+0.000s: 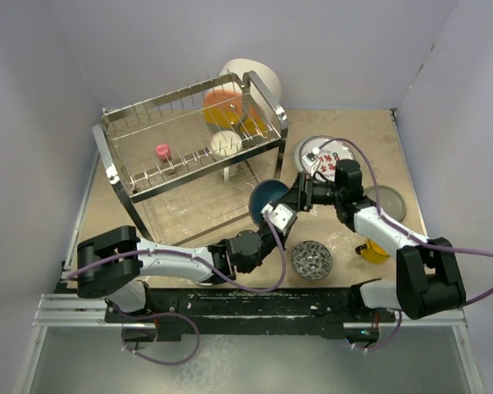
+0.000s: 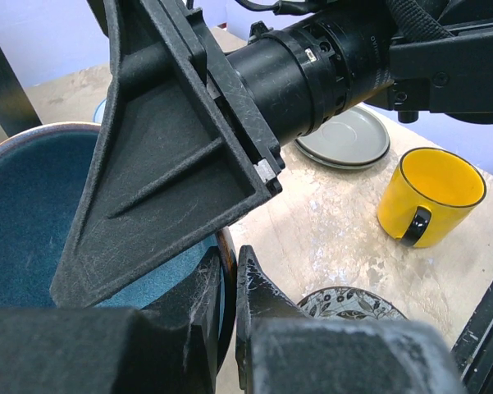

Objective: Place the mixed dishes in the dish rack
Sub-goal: Pick up the bowl from the dish rack.

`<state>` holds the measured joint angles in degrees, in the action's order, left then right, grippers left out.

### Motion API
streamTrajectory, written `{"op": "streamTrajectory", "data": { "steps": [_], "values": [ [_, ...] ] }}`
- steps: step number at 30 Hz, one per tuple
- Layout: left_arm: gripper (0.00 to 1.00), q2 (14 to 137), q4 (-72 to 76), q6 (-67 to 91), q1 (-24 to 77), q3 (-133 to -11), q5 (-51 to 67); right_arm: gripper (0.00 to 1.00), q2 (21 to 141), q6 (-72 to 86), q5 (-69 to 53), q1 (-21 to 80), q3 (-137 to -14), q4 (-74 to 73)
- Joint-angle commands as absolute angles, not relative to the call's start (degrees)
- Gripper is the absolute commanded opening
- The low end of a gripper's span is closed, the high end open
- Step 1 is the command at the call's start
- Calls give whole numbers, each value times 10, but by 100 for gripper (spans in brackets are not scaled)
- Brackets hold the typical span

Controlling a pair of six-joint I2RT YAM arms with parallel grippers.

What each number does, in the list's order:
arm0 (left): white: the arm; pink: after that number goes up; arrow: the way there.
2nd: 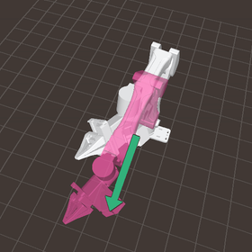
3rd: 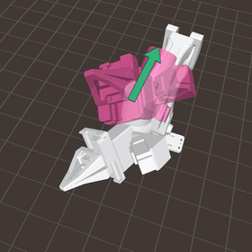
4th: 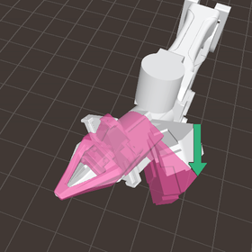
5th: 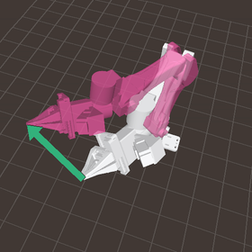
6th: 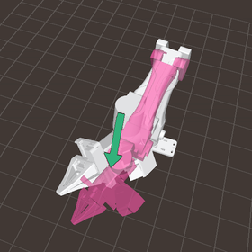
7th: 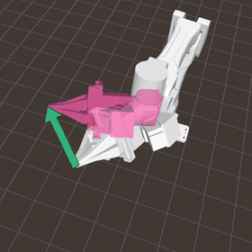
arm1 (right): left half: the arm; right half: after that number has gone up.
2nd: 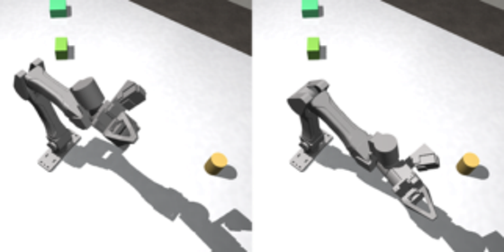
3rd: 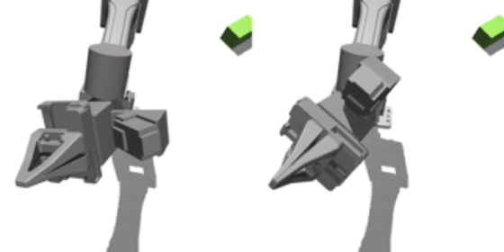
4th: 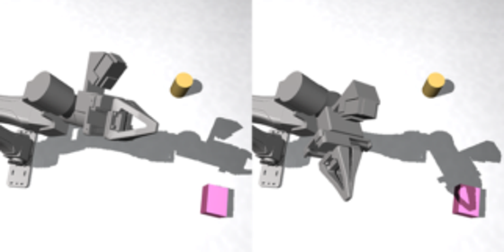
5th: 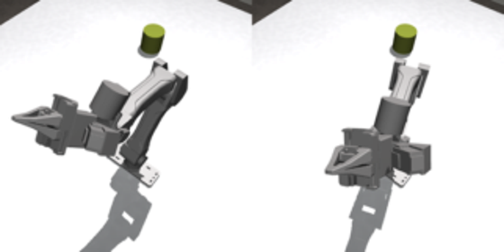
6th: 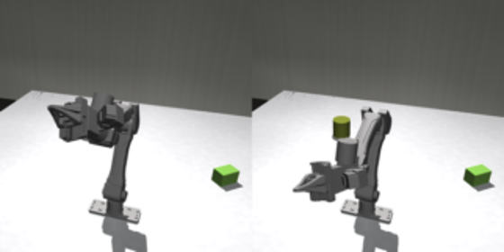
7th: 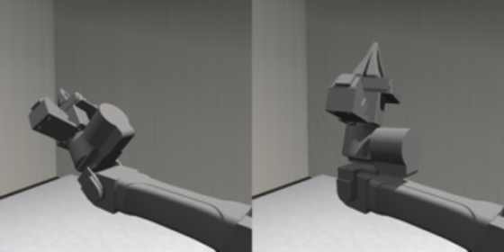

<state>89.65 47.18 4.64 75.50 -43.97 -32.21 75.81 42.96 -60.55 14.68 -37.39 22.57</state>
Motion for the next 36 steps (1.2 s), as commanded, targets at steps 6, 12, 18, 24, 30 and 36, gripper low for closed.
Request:
{"op": "streamTrajectory", "data": {
  "steps": [6,12,18,24,30,36],
  "values": [
    [0,889,576,32,759,-484,-280,94,752,409,-612,154,-401,224],
    [0,891,576,33,759,-483,-284,77,749,407,-614,154,-402,220],
    [6,890,574,40,759,-477,-285,55,740,408,-615,151,-400,221],
    [14,884,569,52,759,-464,-279,51,737,423,-622,141,-396,232],
    [26,876,549,69,759,-456,-266,48,736,443,-627,130,-388,252],
    [36,860,520,90,759,-446,-253,46,740,450,-631,127,-385,261]
  ]
}}
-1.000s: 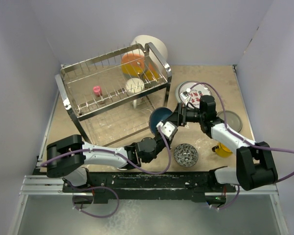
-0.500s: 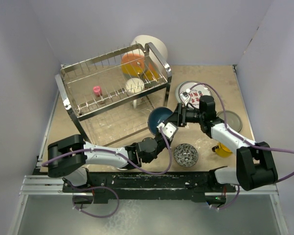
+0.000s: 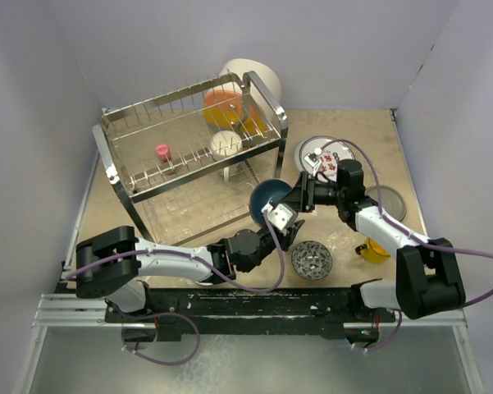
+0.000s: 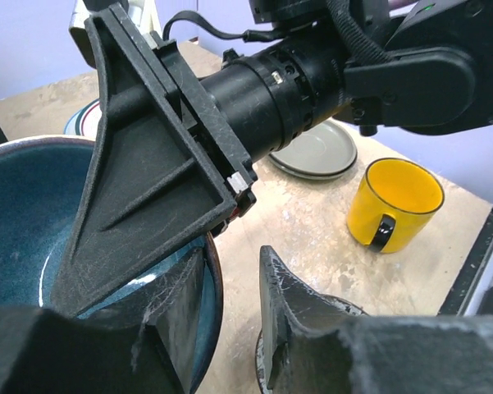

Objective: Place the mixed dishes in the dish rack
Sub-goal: Pick up the bowl from the dish rack.

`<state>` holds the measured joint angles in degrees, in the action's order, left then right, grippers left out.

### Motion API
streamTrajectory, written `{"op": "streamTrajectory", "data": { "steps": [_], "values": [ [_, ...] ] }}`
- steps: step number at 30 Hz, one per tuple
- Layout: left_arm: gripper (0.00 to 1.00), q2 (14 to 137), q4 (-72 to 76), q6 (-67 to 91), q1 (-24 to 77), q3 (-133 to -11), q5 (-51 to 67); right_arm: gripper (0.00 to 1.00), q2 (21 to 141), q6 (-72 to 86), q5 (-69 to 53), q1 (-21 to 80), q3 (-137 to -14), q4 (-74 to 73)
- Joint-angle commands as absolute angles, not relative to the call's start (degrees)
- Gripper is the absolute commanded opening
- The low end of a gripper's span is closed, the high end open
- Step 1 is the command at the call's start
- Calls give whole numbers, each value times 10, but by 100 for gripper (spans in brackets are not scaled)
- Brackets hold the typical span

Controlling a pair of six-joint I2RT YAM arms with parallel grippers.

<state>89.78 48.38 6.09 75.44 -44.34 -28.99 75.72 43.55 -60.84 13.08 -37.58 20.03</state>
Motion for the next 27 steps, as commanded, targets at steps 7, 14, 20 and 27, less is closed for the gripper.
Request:
{"op": "streamTrajectory", "data": {
  "steps": [7,14,20,27],
  "values": [
    [49,829,477,108,760,-438,-247,44,743,451,-627,127,-384,261],
    [54,721,290,185,760,-457,-189,44,729,432,-598,126,-380,245],
    [54,617,123,232,760,-502,-131,44,718,432,-582,128,-373,250],
    [54,579,3,235,760,-623,-90,43,693,420,-551,160,-378,233]
  ]
}}
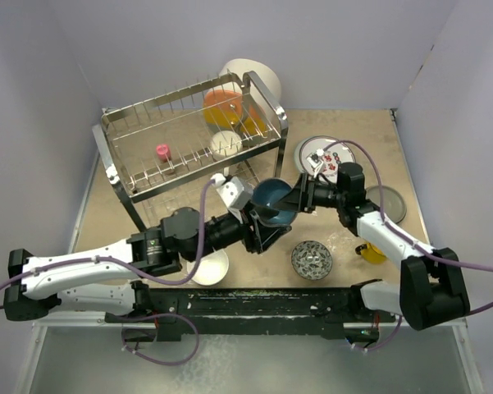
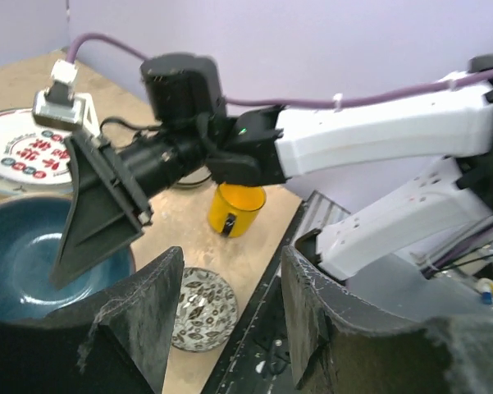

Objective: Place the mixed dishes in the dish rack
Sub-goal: Pick up the bowl from the dish rack, then turn the bowl upside down on the dish rack.

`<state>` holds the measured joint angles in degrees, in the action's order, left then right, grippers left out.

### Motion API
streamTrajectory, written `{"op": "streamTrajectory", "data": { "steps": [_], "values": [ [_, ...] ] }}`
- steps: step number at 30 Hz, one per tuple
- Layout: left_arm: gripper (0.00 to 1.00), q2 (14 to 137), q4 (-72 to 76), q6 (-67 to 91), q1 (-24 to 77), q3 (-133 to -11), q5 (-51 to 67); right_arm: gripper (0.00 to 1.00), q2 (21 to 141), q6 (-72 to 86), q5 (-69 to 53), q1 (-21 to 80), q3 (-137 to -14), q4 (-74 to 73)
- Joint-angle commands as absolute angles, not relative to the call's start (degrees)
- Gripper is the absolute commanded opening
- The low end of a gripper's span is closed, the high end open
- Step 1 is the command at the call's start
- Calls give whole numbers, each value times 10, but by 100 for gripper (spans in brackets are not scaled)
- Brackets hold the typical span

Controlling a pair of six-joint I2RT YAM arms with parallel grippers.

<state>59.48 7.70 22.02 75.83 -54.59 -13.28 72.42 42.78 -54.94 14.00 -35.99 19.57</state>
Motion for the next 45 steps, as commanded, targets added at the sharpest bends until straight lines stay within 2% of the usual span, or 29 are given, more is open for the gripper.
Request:
{"op": "streamTrajectory", "data": {
  "steps": [1,8,17,35,45],
  "values": [
    [54,581,-6,233,760,-640,-84,43,691,419,-548,167,-380,231],
    [54,590,-42,220,760,-738,-66,43,675,377,-511,225,-392,187],
    [55,577,-82,213,760,-800,-113,42,664,378,-464,294,-402,199],
    [55,557,-105,222,760,-794,-160,41,698,385,-390,427,-451,199],
    [55,537,-102,229,760,-773,-165,41,747,478,-337,433,-479,256]
  ]
}}
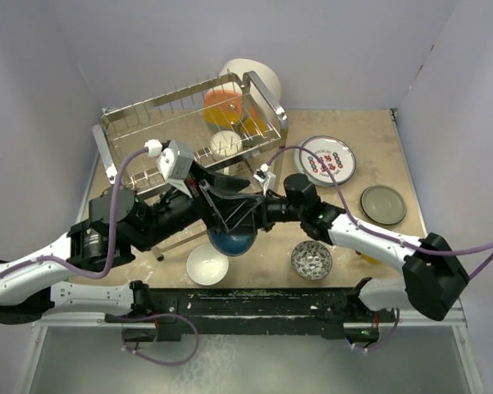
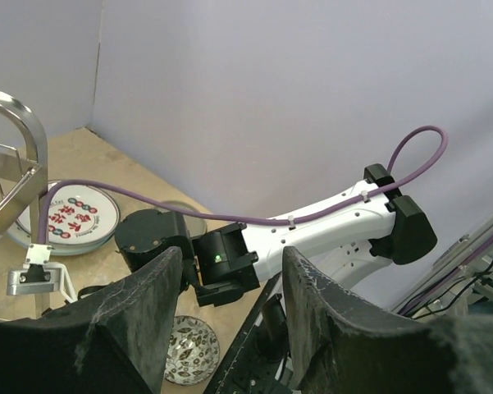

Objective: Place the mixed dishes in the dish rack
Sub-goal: Turn the bowl upside down on the dish rack.

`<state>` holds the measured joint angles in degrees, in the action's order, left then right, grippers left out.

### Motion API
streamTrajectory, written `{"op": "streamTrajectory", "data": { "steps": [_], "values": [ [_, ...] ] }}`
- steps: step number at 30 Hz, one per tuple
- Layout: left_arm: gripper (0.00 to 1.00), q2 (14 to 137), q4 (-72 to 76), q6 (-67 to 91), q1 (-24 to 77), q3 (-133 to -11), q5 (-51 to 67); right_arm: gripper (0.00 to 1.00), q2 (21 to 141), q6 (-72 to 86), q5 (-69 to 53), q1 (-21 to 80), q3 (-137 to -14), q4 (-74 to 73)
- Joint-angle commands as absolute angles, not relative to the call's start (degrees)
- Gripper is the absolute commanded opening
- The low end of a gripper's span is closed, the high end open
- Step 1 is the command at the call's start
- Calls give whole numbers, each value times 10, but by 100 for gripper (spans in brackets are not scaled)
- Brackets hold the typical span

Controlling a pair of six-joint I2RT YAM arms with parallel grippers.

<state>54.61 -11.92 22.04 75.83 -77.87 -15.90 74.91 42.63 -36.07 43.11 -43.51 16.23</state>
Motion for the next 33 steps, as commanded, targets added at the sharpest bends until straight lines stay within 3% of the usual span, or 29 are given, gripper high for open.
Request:
{"op": "streamTrajectory", "data": {
  "steps": [1,17,33],
  "values": [
    [55,535,-101,229,760,-773,-164,41,749,483,-328,434,-480,262],
    [55,525,-91,228,760,-756,-173,41,815,524,-201,470,-512,348],
    [55,505,-85,233,760,-737,-179,41,913,466,-75,509,-590,384]
  ]
}}
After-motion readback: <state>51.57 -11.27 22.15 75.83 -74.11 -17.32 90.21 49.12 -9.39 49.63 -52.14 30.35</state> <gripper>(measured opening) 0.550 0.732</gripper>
